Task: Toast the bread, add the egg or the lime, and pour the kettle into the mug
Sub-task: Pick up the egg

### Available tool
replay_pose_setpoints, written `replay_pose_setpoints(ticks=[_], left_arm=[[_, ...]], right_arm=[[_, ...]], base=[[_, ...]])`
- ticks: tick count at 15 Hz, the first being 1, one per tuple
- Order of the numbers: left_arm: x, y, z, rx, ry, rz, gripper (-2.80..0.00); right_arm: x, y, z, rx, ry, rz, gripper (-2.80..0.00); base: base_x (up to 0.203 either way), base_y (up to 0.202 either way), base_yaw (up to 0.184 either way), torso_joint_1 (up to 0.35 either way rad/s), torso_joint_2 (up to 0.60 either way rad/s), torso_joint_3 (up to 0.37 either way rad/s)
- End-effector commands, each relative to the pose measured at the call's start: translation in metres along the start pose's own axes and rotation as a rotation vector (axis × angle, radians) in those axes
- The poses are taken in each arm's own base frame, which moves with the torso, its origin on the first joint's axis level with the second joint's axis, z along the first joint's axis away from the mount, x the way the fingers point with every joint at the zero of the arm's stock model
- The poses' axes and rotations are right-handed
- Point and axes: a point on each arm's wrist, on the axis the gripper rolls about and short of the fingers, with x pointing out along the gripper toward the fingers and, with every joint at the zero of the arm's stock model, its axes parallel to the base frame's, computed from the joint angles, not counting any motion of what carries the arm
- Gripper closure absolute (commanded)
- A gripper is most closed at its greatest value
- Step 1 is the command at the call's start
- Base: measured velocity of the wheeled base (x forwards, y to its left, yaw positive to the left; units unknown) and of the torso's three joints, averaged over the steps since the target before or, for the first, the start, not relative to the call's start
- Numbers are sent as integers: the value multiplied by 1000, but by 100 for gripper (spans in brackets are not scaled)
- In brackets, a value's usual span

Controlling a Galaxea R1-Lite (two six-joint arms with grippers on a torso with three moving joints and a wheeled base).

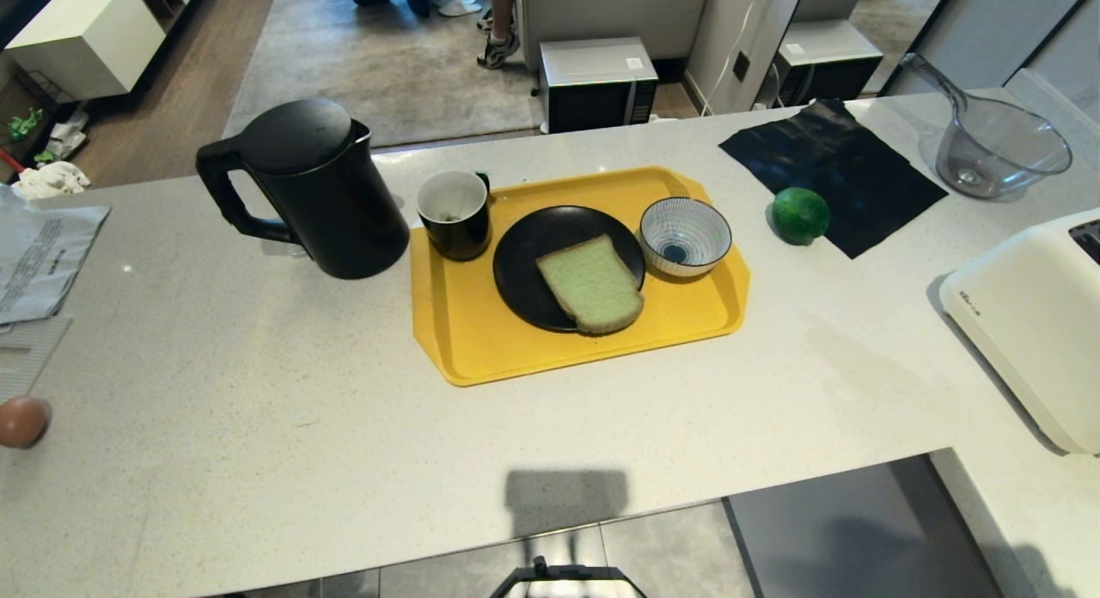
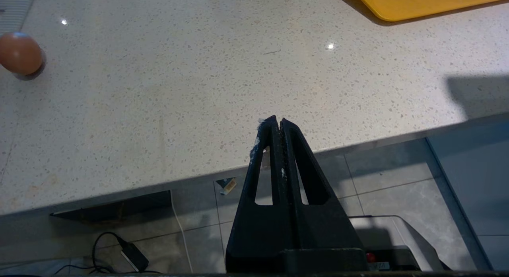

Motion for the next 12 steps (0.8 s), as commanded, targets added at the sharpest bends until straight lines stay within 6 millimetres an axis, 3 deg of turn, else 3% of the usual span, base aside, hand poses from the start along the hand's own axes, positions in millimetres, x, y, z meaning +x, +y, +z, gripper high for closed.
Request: replay_pose_setpoints(ticks=[1,9,12], left_arm=[[1,0,-5,0,14,0,0],[1,0,-5,0,14,0,0],[1,0,-5,0,14,0,0]], right_arm=[[8,2,-26,3,-12,-54,0],[49,-5,-143,-129,39,-100,0],[47,-5,-157,-203,-18,-59,0]], base=[[0,0,0,0,0,0],[0,0,0,0,0,0],[0,0,0,0,0,0]])
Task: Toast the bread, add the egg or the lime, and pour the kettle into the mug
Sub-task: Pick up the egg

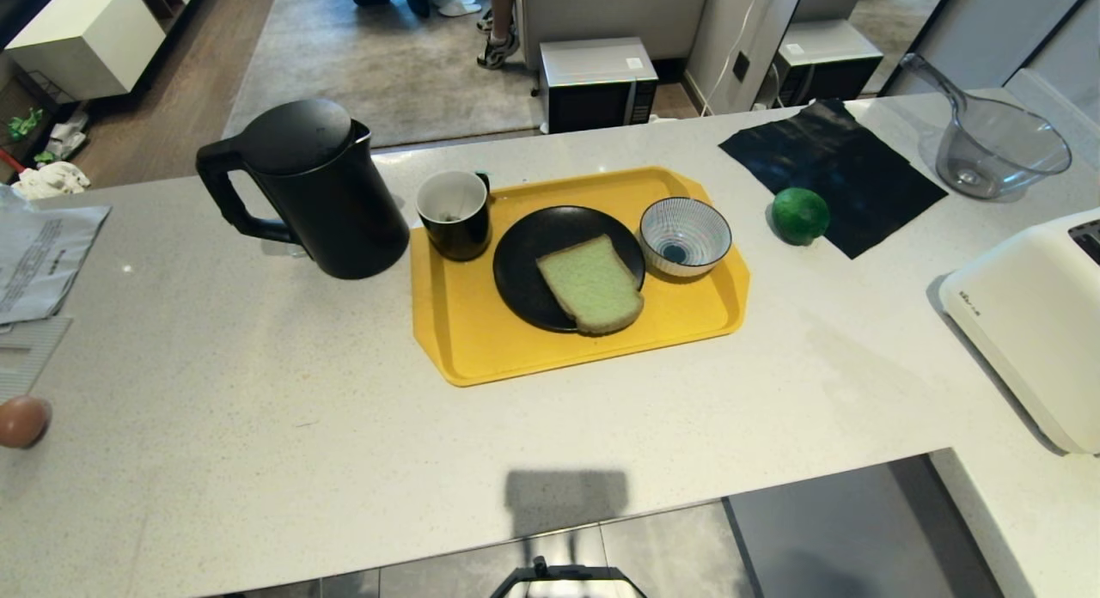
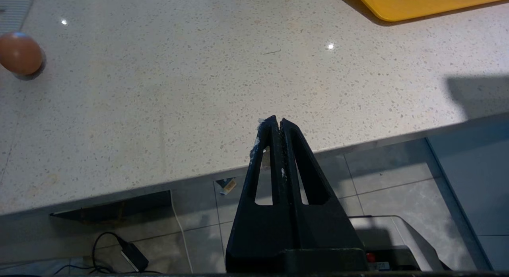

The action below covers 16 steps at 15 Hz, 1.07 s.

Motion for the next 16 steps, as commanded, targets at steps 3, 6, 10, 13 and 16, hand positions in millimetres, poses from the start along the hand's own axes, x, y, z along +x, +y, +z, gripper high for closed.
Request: replay_pose_setpoints(ticks=[3,6,10,13,16], left_arm=[[1,0,-5,0,14,0,0],[1,0,-5,0,14,0,0],[1,0,-5,0,14,0,0],[1,0,-5,0,14,0,0],[1,0,-5,0,14,0,0]], right_arm=[[-7,2,-12,-27,-65,20,0],[-8,3,-15,57,-41,26,0],[-8,3,-15,84,-40,24,0],[-8,3,-15,84,-40,24,0],[-8,3,-15,84,-40,24,0]], base=[[0,0,0,0,0,0],[0,0,0,0,0,0],[0,0,0,0,0,0],[0,0,0,0,0,0],[0,0,0,0,0,0]])
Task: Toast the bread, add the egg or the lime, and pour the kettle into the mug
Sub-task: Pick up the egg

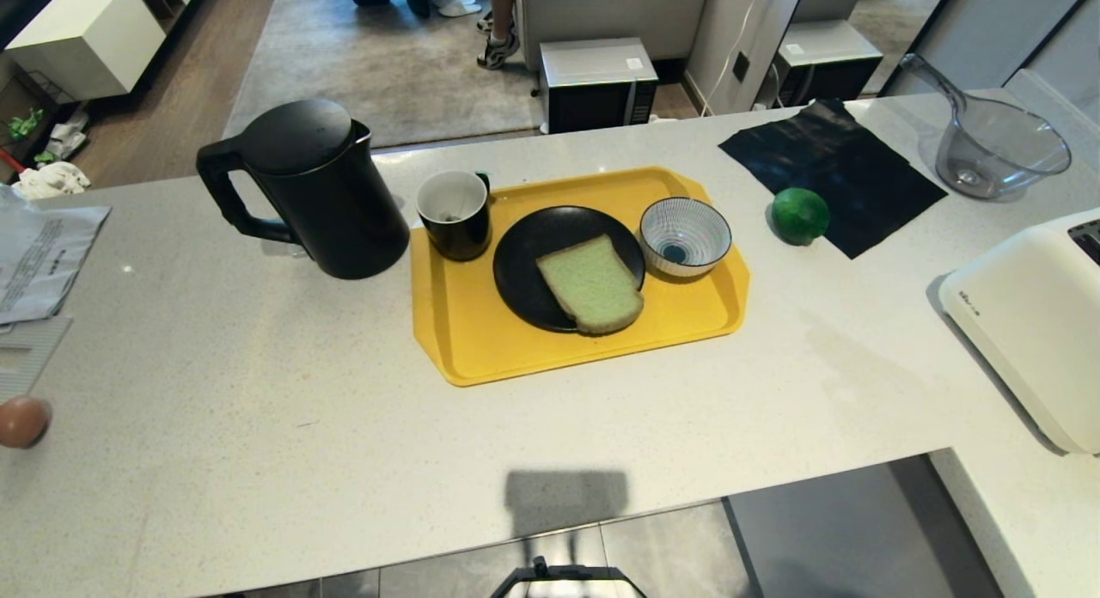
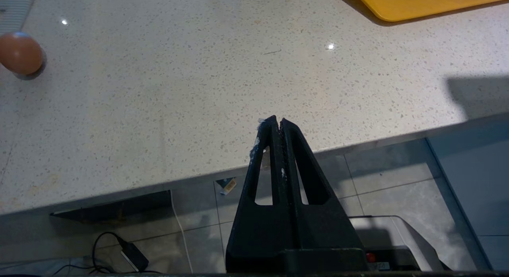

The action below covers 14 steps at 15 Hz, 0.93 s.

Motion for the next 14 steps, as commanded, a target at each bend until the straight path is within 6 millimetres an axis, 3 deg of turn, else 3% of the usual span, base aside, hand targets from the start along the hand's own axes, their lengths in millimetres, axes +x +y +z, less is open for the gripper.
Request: replay_pose_setpoints(ticks=[1,14], left_arm=[[1,0,-5,0,14,0,0],[1,0,-5,0,14,0,0]], right_arm=[[0,0,0,0,2,1,0],[0,0,0,1,2,1,0]], base=[[0,0,0,0,0,0],[0,0,0,0,0,0]])
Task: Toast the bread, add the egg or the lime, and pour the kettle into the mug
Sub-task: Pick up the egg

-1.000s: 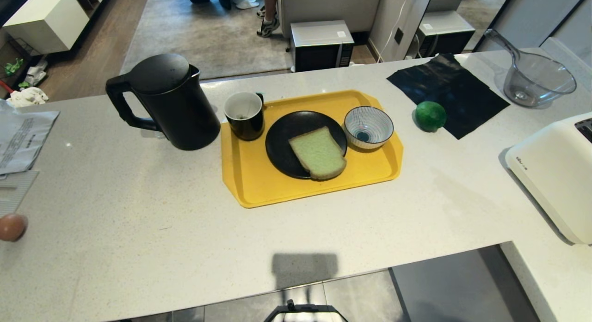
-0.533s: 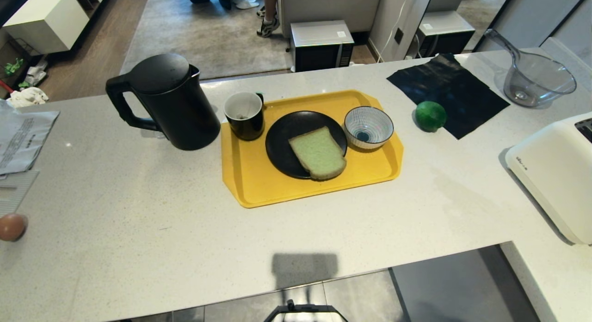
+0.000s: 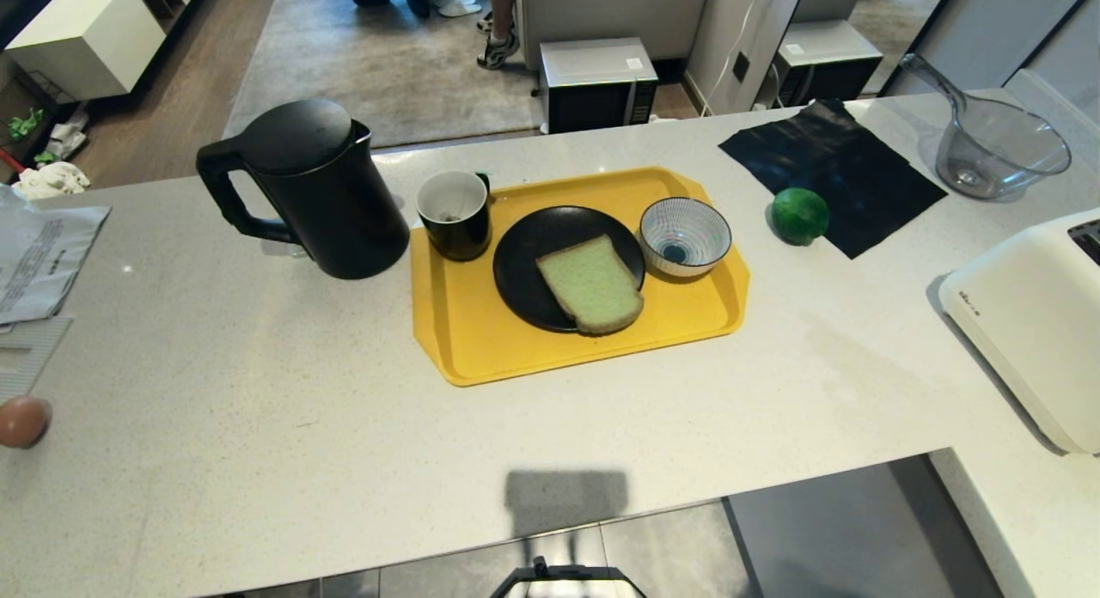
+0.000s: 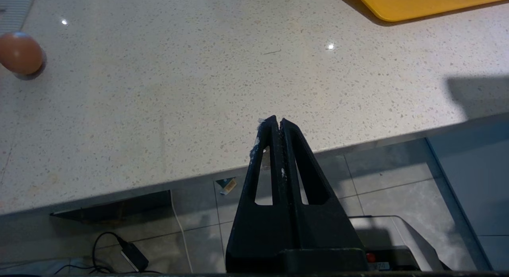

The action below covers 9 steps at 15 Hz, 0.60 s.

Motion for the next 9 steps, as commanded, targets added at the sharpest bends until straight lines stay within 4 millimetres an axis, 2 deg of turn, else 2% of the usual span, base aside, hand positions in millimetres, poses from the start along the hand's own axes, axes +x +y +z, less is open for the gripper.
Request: replay_pose_setpoints(ticks=[1,9], left_arm=[[1,0,-5,0,14,0,0],[1,0,-5,0,14,0,0]], right_arm=[[0,0,0,-1,2,2,0],[0,0,0,0,2,2,0]], base=[[0,0,0,0,0,0],[0,0,0,0,0,0]])
